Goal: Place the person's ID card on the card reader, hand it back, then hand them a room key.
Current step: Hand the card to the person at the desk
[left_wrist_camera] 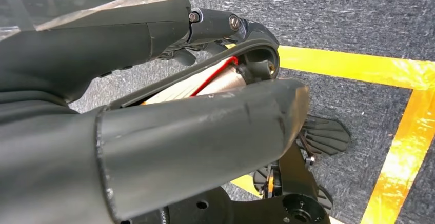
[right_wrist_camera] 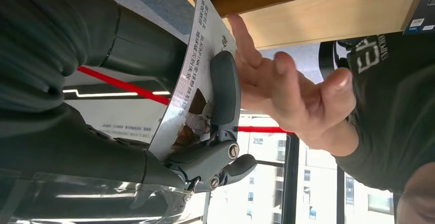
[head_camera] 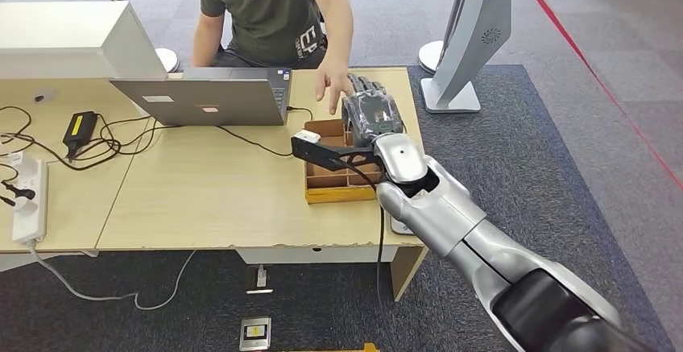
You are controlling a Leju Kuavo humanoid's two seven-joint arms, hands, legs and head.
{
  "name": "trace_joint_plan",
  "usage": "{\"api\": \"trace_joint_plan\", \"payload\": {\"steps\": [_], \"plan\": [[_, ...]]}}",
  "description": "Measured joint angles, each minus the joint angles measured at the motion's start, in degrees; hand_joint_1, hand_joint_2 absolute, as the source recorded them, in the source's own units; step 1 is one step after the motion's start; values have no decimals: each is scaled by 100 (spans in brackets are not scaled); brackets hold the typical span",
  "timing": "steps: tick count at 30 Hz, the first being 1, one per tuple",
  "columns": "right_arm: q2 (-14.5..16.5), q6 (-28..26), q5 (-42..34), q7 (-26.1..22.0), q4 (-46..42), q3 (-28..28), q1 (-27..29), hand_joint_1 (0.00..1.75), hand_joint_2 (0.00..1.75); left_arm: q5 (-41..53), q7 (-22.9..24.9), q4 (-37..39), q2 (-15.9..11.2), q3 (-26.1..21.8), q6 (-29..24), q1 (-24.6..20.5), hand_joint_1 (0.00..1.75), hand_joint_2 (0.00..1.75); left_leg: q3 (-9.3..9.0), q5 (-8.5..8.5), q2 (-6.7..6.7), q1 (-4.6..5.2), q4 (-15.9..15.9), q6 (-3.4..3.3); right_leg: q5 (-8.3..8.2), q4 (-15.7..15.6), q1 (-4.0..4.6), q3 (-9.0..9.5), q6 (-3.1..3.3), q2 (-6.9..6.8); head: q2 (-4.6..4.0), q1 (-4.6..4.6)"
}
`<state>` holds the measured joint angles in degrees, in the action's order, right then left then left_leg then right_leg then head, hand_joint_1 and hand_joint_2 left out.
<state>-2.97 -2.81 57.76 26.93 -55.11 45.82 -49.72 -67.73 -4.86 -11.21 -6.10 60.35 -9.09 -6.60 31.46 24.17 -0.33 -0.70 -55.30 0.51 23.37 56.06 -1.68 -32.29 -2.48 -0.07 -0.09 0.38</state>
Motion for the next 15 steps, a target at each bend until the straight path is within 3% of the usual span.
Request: {"api": "trace_joint_plan", "payload": {"steps": [15], "plan": [[424,-39,-31,95,791,209,-257,175,175,-182,143,2,2,0,-218,17,0,0,-1,0,1,0,0,0,0,-1,1,-1,0,0,1,0]]}}
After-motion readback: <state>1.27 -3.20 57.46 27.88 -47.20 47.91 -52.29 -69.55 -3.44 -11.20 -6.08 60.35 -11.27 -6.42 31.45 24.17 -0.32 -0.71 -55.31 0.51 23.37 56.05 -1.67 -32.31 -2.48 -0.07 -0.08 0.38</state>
